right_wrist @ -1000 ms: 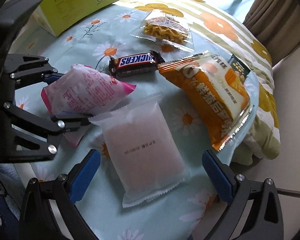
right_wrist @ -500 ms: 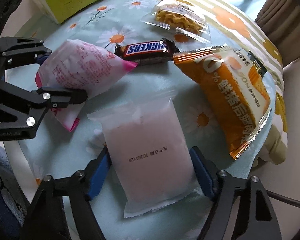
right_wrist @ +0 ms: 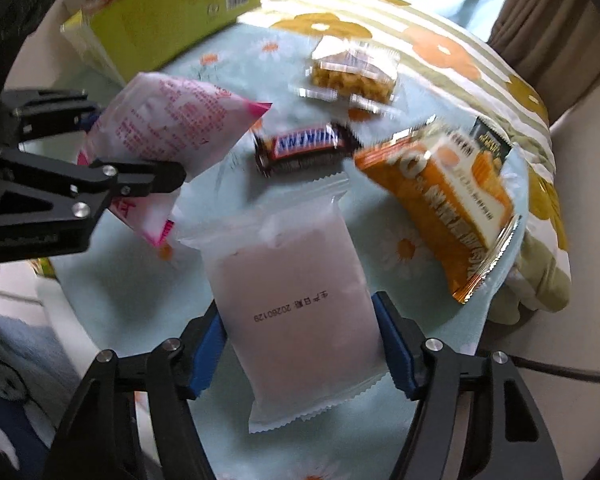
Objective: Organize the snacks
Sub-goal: 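Carry the pink-white bag into the box with left tool while right tool drops the white packet in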
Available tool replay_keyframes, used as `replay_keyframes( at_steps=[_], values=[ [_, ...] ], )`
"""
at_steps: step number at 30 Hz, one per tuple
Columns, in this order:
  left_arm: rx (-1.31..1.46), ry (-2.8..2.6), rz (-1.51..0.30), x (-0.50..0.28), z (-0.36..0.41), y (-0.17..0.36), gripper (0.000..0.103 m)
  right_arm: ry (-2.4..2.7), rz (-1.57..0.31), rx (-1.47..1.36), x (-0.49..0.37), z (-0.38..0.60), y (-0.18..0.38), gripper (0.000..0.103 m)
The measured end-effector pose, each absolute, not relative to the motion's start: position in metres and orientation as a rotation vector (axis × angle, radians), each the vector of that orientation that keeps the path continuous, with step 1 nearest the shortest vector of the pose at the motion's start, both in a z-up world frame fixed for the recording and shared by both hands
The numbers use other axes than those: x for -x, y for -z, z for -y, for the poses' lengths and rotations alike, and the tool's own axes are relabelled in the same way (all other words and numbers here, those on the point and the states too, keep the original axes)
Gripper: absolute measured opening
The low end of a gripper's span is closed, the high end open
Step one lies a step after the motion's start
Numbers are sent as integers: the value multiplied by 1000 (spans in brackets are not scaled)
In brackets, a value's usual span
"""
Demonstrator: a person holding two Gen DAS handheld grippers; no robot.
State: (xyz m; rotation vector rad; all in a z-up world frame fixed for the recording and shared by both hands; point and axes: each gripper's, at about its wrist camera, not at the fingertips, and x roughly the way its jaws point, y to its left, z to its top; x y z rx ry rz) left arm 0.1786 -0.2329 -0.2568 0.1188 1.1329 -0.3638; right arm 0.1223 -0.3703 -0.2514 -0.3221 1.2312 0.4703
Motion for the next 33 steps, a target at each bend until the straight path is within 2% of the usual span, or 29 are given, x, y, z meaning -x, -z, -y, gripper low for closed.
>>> replay_keyframes(
  at_steps=[7,17,27,33],
  values=[
    [-90,299,-1024,-180,203,197,43,-469,-1149,219,-129,353,200,65],
    [31,262,-882,-207,118,118,43,-456,-963,268,-157,294,120,65],
    [45,255,-818,-272,-4,79,43,-394,-892,233,-224,193,75,65],
    [62,244,-849,-316,-79,84,43,-388,-882,180,-268,125,70,65]
  ],
)
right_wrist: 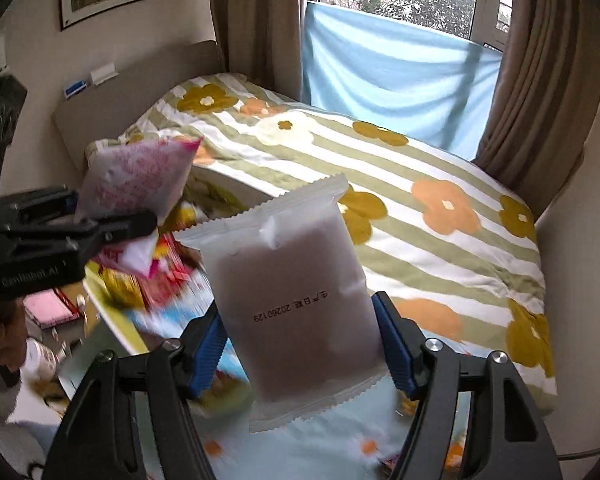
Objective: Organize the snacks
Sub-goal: 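Carry the pink-white bag into the box with left tool while right tool drops the white packet in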
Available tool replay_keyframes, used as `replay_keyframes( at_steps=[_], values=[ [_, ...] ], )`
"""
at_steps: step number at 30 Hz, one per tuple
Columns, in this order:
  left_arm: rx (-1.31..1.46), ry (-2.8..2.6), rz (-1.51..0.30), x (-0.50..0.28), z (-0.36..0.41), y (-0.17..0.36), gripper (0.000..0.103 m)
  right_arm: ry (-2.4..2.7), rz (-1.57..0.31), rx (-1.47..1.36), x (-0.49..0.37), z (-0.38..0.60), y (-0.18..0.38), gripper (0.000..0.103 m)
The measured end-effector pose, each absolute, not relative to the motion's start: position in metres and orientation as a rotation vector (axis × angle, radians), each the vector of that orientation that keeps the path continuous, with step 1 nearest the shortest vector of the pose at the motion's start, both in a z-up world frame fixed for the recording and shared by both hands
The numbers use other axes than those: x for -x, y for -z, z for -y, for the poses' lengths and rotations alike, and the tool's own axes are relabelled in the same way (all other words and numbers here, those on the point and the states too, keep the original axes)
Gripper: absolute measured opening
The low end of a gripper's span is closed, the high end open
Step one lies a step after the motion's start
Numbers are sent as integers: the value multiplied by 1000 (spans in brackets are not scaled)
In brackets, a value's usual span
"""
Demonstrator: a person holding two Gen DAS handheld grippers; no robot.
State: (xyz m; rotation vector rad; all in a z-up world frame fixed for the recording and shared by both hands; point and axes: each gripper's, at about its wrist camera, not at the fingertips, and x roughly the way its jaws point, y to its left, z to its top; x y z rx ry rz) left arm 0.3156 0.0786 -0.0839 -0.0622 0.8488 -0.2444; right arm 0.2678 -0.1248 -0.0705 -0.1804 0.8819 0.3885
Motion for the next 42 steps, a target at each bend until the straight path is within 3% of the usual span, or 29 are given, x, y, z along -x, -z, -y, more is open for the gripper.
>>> replay_keyframes(
  at_steps=[8,19,21,22,23,38,42],
  values=[
    [82,240,-948,-354,-143,119,43,-382,-934,116,-308,60,82,65],
    [152,222,-1083,-379,-175,171,45,-403,-1028,122,-334,30,113,65],
    [189,220,-1092,-379,-180,174,71,-402,-1042,113,-336,31,117,65],
    [192,205,-1092,-379,-182,174,98,-402,-1043,111,-338,31,118,65],
    [175,184,-1072,-377,-183,172,103,-401,-1045,109,-338,31,119,65],
    [107,164,-1041,-353,-187,172,103,-431,-1125,22,-355,17,148,66],
    [104,155,-1052,-350,-187,177,103,-431,-1090,20,-352,18,141,78]
  ],
)
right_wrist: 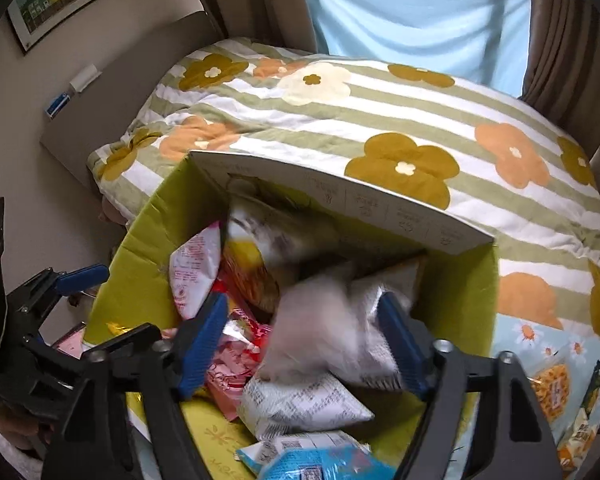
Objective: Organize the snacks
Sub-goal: 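Carry the pink-white bag into the box with left tool while right tool drops the white packet in, then withdraw both tools from the box toward the waffle and egg-cake bag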
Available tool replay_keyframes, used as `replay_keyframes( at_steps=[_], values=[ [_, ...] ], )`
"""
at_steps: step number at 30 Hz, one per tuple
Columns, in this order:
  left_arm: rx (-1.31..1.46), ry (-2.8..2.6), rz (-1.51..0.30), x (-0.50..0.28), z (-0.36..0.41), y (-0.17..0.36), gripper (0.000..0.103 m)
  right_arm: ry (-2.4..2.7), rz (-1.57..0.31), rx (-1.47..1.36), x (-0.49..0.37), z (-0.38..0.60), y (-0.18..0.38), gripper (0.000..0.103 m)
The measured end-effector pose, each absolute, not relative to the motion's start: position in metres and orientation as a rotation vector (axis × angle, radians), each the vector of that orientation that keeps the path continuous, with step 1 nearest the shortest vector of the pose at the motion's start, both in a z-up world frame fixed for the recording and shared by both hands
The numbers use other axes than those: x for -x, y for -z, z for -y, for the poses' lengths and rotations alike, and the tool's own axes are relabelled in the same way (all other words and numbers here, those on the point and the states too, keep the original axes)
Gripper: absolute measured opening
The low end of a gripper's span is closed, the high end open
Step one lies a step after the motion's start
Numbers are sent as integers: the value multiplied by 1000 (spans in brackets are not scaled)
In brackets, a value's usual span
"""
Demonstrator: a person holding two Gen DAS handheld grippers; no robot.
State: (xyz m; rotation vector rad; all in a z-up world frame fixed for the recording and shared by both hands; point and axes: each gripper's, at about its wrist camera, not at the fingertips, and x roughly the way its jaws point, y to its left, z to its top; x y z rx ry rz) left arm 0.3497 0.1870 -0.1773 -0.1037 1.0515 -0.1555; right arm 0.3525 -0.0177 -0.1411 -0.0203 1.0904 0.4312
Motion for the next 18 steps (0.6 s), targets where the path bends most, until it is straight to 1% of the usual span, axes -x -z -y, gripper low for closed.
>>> replay_keyframes(
  at_steps=[6,18],
  values=[
    [91,148,-1068,-347,-183,182,103,-426,-1088,13,-346,22,139,78],
    [65,157,-1032,-344,-177,170,103,-413,-1045,0,-336,31,123,78]
  ],
)
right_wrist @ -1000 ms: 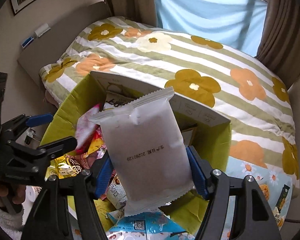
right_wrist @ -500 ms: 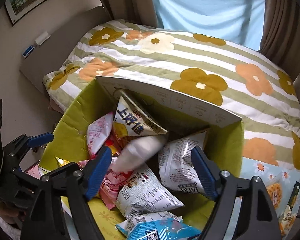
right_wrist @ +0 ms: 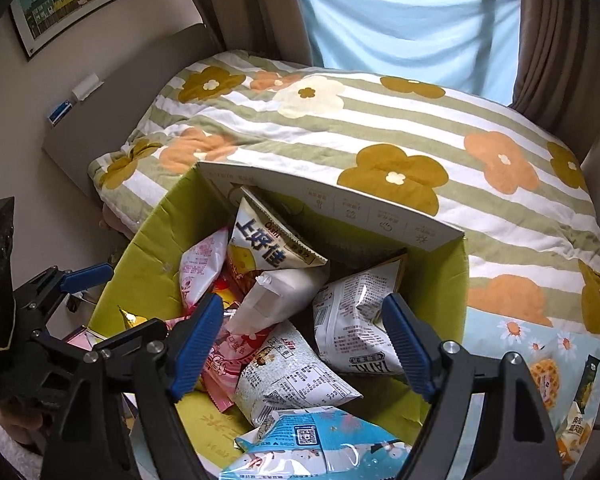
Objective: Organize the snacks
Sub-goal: 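Withdraw both tools from the box toward the waffle and egg-cake bag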
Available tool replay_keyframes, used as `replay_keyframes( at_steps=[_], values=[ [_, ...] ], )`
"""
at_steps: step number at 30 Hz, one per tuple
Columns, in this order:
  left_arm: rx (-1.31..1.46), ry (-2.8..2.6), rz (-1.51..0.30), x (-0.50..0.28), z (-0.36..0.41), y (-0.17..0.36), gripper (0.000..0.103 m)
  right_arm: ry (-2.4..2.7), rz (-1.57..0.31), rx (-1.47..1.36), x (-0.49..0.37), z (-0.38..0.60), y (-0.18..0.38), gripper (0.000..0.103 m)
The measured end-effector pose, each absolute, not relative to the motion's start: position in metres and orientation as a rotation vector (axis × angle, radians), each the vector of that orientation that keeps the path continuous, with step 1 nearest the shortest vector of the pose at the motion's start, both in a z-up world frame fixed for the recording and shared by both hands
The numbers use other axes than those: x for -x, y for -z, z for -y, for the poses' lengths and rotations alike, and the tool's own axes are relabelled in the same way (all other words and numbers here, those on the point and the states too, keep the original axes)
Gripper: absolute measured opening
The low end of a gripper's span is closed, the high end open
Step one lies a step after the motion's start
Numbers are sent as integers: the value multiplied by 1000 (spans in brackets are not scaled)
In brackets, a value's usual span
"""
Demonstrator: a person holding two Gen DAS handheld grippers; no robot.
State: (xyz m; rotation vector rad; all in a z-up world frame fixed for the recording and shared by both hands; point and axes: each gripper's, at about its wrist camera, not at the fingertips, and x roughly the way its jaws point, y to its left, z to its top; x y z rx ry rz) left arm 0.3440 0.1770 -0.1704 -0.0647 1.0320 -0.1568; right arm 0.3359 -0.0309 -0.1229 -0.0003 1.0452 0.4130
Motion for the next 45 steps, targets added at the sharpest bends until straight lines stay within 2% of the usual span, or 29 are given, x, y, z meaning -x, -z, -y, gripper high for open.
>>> replay_keyframes(
  at_steps=[26,37,45],
  values=[
    [-37,360,-989,-350,-67,128,103,-234,-928,-113,-297,110,62,78],
    [-55,364,-962,-328,25,110,103,-140,-888,-157,-253,227,45,78],
    [-54,377,-997,-311,116,127,103,-75,-928,-160,-228,333,66,78]
  ],
)
